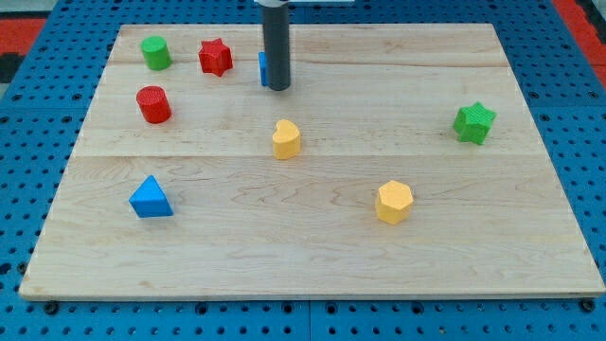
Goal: Slide the blue cube close to the red star
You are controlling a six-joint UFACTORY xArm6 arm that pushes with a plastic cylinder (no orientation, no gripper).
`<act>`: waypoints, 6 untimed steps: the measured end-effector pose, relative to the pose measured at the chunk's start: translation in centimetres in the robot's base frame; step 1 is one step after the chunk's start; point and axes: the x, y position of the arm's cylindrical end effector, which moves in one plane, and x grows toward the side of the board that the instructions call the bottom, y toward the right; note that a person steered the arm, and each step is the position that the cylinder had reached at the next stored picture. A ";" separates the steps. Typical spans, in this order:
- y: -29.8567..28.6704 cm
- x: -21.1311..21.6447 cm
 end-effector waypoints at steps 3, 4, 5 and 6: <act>4.2 -2.1; -0.2 -2.0; -6.1 -2.3; -8.7 -2.2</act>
